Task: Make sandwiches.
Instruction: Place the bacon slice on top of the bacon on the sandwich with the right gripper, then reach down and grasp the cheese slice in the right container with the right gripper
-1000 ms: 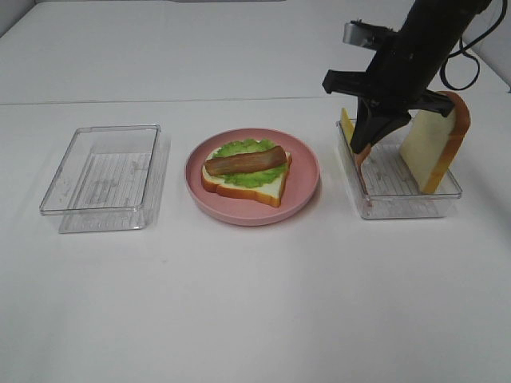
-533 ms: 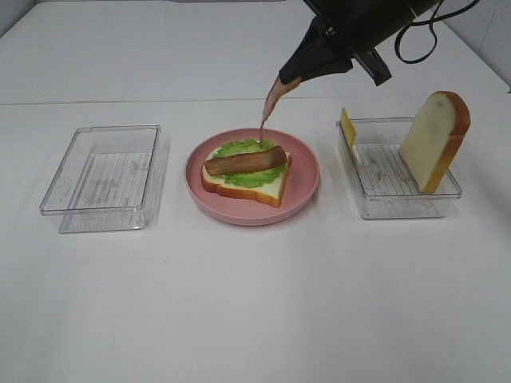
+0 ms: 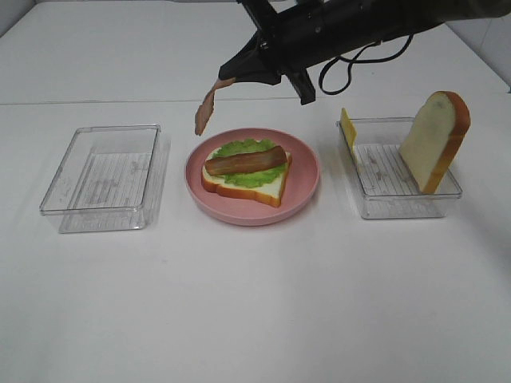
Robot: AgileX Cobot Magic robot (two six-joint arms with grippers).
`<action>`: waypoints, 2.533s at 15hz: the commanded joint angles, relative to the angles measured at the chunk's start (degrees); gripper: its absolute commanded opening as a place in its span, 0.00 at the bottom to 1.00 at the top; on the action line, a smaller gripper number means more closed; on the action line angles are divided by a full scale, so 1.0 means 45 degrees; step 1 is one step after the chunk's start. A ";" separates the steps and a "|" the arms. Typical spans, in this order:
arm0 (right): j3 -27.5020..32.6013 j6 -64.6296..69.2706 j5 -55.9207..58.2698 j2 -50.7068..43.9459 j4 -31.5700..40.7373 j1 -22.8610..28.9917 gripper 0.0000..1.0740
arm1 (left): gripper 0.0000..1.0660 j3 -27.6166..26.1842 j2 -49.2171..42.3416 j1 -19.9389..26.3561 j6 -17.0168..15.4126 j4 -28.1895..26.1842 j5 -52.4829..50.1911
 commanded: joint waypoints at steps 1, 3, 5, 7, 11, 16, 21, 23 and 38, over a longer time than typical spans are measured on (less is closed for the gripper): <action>-0.0051 -0.0573 -0.0255 0.0611 0.0955 0.0013 0.00 | 0.85 0.0064 -0.0267 0.0051 0.0013 0.0051 -0.0127; -0.0051 -0.0573 -0.0255 0.0980 0.0764 0.0013 0.00 | 0.85 0.0064 -0.0267 0.0051 0.0013 0.0051 -0.0127; -0.0051 -0.0560 -0.0191 0.1248 0.0828 0.0013 0.00 | 0.85 0.0064 -0.0267 0.0051 0.0013 0.0051 -0.0127; -0.0051 -0.0535 -0.0204 0.1057 0.1248 0.0013 0.00 | 0.85 0.0064 -0.0267 0.0051 0.0013 0.0051 -0.0127; -0.0051 -0.0917 -0.0293 0.0955 0.2865 0.0013 0.00 | 0.85 0.0064 -0.0267 0.0051 0.0013 0.0051 -0.0127; -0.0051 0.0025 -0.0751 0.0955 0.0153 0.0000 0.00 | 0.85 0.0064 -0.0267 0.0051 0.0013 0.0051 -0.0127; -0.0051 0.3629 -0.0547 0.0713 -0.4889 -0.0051 0.00 | 0.85 0.0064 -0.0267 0.0051 0.0013 0.0051 -0.0127; -0.0051 0.4189 -0.0560 0.0471 -0.5908 -0.0051 0.00 | 0.85 0.0064 -0.0267 0.0051 0.0013 0.0051 -0.0127; -0.0051 0.5615 0.0497 -0.0917 -0.9613 -0.0025 0.57 | 0.85 0.0064 -0.0267 0.0051 0.0013 0.0051 -0.0127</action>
